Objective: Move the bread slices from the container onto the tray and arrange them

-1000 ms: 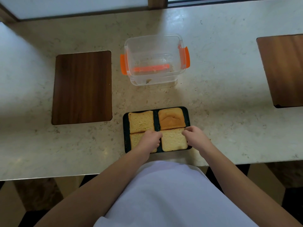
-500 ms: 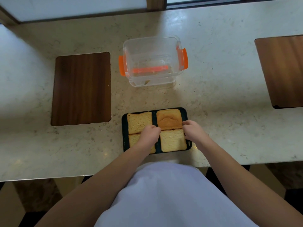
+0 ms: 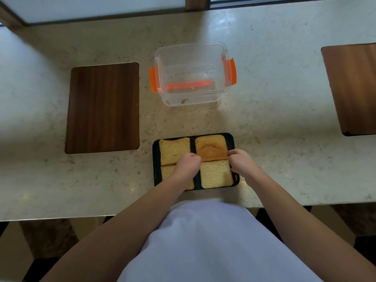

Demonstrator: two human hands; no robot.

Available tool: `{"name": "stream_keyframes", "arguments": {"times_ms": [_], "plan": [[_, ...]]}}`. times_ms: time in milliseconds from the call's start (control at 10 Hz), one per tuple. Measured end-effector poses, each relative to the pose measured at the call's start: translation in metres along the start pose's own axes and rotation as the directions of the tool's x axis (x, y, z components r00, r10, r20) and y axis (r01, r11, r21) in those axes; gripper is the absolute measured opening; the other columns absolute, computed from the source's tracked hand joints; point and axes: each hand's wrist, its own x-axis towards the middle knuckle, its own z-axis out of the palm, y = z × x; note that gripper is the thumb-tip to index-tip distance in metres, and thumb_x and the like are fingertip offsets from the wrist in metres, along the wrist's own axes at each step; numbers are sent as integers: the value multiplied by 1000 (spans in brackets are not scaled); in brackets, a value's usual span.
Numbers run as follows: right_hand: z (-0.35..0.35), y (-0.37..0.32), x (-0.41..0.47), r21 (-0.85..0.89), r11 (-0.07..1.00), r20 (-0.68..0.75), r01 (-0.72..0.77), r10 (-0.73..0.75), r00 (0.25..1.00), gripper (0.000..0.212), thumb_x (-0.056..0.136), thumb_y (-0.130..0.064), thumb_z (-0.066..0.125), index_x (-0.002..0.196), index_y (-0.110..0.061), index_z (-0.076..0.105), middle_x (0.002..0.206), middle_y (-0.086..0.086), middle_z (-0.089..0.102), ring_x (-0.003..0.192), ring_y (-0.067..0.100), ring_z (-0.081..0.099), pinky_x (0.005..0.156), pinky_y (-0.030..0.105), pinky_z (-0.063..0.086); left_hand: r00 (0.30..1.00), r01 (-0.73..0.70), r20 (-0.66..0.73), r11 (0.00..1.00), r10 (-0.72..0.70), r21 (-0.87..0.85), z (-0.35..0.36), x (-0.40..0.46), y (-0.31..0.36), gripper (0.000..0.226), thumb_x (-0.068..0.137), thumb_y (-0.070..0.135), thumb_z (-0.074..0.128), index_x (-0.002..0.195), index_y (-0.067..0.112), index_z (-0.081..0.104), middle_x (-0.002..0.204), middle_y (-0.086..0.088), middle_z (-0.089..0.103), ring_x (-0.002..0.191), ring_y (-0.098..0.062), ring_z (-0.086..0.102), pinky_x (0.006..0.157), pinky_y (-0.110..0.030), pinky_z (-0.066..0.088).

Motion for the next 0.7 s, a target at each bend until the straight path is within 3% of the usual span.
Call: {"name": "stream_keyframes", "arguments": {"times_ms": [100, 300, 400, 500, 600, 700], "plan": [[-1, 1, 3, 12, 1000, 1, -13, 13, 1000, 55, 92, -1, 36, 144, -9, 50, 144, 12, 54, 129, 28, 51, 109, 49, 45, 1000, 24, 2, 999, -24, -48, 0, 12, -5, 16, 75, 6, 45, 74, 21, 51, 75, -6, 43, 75, -24, 40, 75, -40, 30], [2, -1, 2, -66, 997, -24, 27, -28, 999, 55, 92, -3, 36, 145, -8, 49, 145, 10, 53, 121, 23, 52, 100, 40, 47, 1000, -3, -12, 1000, 3, 20, 0, 5, -2, 10, 75, 13, 45, 79, 19, 51, 83, -7, 47, 79, -23, 45, 72, -38, 36], [1, -1, 0, -153, 987, -25, 51, -56, 998, 52, 94, -8, 38, 145, -6, 48, 145, 13, 53, 127, 28, 52, 99, 38, 45, 988, -153, 48, 946, 145, 286, -4, -9, 4, 33, 88, 24, 46, 115, 15, 62, 90, 1, 59, 70, -9, 55, 61, -23, 46], [-1, -4, -7, -416, 899, -86, 140, -192, 978, 46, 96, -17, 42, 139, -4, 50, 138, 17, 54, 116, 31, 56, 91, 42, 50, 875, -401, 77, 626, 478, 668, -16, -23, 14, 45, 95, 30, 45, 134, 10, 52, 125, -6, 54, 80, -13, 59, 61, -26, 46], [4, -13, -12, -581, 783, -119, 223, -353, 928, 38, 96, -25, 43, 128, -8, 54, 126, 14, 53, 111, 30, 53, 86, 43, 51, 701, -516, 72, 435, 709, 738, -36, -32, 30, 35, 96, 26, 48, 125, 8, 58, 121, -7, 54, 79, -17, 57, 59, -25, 41], [14, -31, -13, -670, 687, -102, 281, -460, 882, 40, 97, -28, 45, 132, -10, 51, 127, 13, 52, 118, 30, 49, 89, 42, 49, 661, -490, 102, 325, 744, 809, -51, -29, 40, 28, 94, 23, 47, 114, 8, 59, 106, -7, 56, 76, -21, 55, 58, -33, 45]]}}
